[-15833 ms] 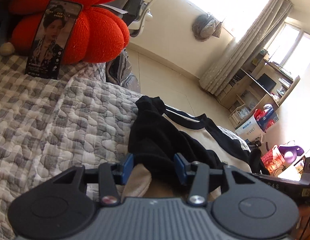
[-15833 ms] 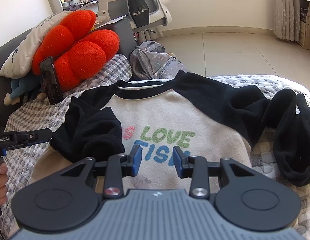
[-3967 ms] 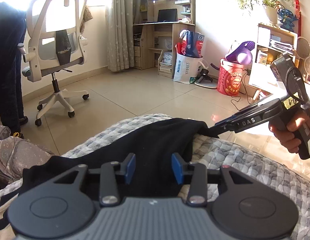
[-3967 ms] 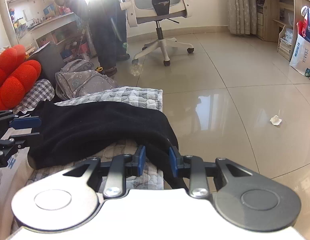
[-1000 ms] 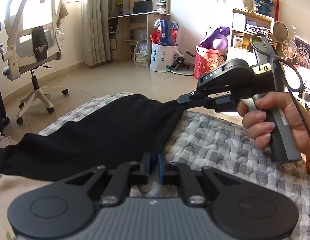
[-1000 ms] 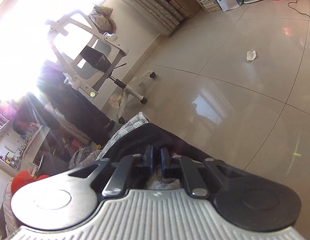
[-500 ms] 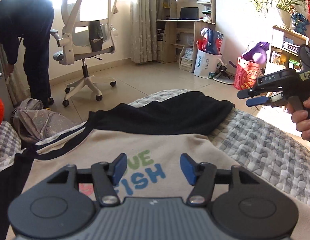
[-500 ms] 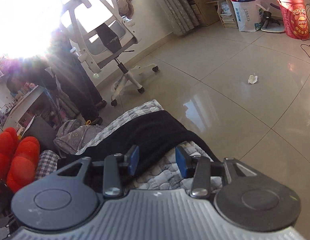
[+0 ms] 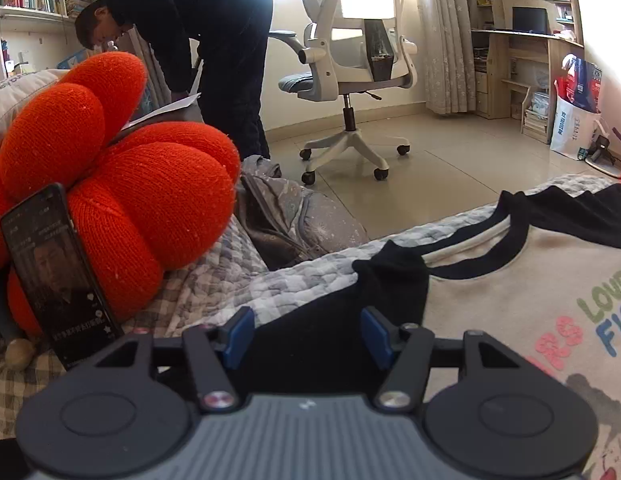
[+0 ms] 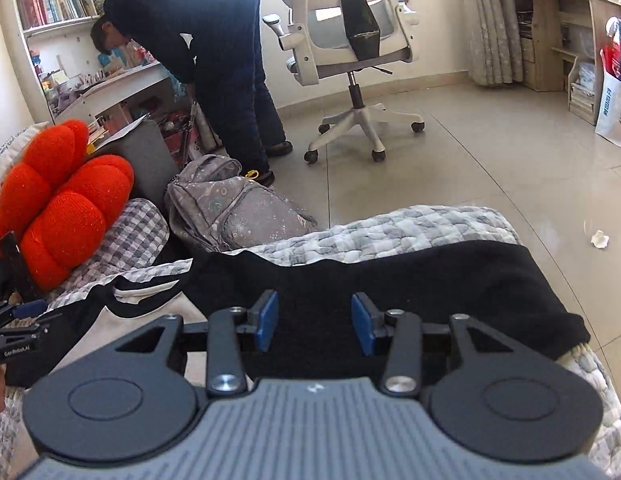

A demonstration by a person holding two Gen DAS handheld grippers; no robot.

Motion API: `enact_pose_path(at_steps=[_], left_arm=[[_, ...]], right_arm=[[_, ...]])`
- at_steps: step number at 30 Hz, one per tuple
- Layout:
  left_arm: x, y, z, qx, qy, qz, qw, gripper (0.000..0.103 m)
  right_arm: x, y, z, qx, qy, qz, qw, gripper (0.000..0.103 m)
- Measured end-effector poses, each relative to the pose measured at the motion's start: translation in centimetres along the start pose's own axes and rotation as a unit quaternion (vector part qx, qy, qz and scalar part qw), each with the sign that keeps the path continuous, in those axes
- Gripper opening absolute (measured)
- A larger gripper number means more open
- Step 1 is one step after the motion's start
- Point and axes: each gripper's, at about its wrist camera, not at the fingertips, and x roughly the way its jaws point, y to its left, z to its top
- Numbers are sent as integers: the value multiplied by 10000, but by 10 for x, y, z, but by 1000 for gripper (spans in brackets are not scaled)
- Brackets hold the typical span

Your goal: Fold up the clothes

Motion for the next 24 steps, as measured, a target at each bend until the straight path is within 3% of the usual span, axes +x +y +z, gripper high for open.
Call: enact_pose_path(at_steps=[4, 8, 12, 13, 14, 16, 18, 21, 24], left_arm=[[24, 24, -2, -118, 146, 132, 9997, 61], [29, 35, -3, -371, 247, -232, 9987, 58], [27, 36, -4, -642, 374, -591, 9955, 17], [25, 33, -4, -616, 378, -591, 9956, 16], [24, 32, -4, -596, 378, -594, 9957, 15], [21, 32, -6, -602, 362, -619, 9956, 11], [20, 33, -8, -658, 346, -582, 9955, 4], [17, 28, -12, -749, 259, -256, 9965, 3], [10, 24, -15, -874, 23, 302, 9957, 2]], right_arm=[[40, 19, 10, -670, 228, 156, 9974, 48], [68, 30, 13, -1118, 330, 103, 9931, 48], [84, 39, 9, -1366, 287, -35, 9902, 48], [87, 41, 8, -1420, 261, -66, 9895, 48], [86, 42, 6, -1459, 217, -82, 9890, 45], [84, 46, 2, -1564, 152, -21, 9876, 19], [82, 53, -1, -1776, 78, -130, 9840, 9], [79, 61, -4, -2017, -97, -407, 9786, 5], [75, 60, -5, -1955, -325, -582, 9784, 4]])
